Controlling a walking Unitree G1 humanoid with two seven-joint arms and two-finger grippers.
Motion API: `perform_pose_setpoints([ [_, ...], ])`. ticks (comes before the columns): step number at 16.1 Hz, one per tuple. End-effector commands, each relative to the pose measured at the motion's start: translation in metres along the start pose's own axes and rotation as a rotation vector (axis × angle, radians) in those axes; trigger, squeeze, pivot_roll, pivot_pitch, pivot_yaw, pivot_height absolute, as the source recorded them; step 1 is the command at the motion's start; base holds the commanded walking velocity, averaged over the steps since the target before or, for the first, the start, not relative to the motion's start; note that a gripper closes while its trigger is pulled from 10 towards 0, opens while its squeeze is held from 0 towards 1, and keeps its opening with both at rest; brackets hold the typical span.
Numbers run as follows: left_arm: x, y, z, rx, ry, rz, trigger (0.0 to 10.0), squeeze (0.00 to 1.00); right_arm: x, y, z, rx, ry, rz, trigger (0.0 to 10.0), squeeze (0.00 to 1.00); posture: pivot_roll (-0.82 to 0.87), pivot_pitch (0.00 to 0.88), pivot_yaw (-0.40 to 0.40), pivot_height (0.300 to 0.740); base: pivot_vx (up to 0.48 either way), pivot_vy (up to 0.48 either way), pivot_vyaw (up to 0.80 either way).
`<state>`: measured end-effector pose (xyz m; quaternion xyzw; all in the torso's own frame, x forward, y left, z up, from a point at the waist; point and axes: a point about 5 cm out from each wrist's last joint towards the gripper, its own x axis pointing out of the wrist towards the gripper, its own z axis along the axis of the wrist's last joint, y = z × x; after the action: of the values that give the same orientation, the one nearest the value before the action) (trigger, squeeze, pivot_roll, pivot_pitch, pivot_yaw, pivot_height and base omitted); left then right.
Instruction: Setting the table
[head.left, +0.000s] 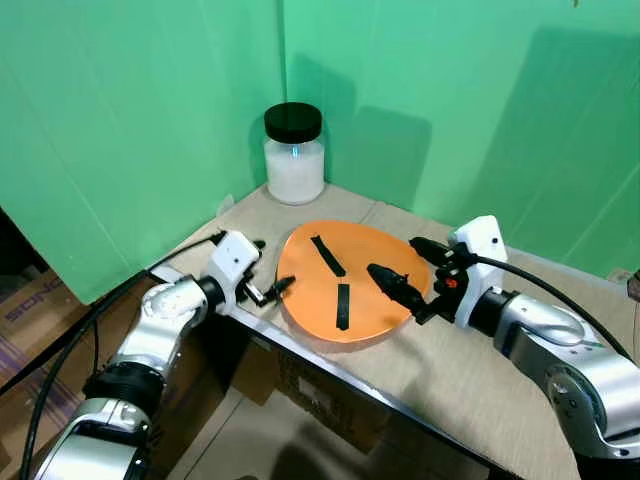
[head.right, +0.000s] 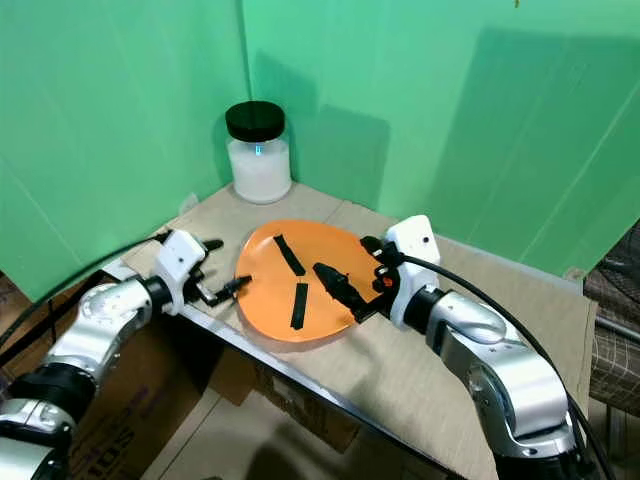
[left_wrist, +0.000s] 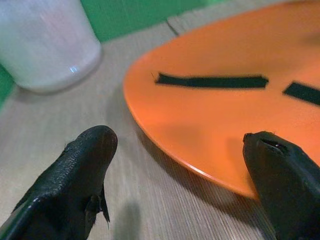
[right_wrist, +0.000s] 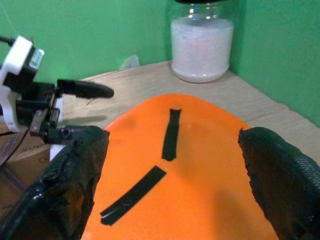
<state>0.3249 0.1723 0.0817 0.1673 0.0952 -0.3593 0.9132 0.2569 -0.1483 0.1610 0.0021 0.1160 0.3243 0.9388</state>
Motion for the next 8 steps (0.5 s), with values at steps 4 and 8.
perform_pose_setpoints([
  [4,0.002,-0.003,-0.013,0.038,0.083,-0.021,10.0,0.0,-0.005,-0.004,0.003,-0.004,-0.016,-0.043,10.0,1.0,-0.18,0.0,0.036,0.74,0.0,0.0,0.0],
  [8,-0.007,-0.007,-0.028,0.066,0.141,-0.051,10.0,0.0,0.0,-0.03,0.007,0.158,-0.047,-0.261,10.0,1.0,-0.17,0.0,0.039,0.74,0.0,0.0,0.0],
])
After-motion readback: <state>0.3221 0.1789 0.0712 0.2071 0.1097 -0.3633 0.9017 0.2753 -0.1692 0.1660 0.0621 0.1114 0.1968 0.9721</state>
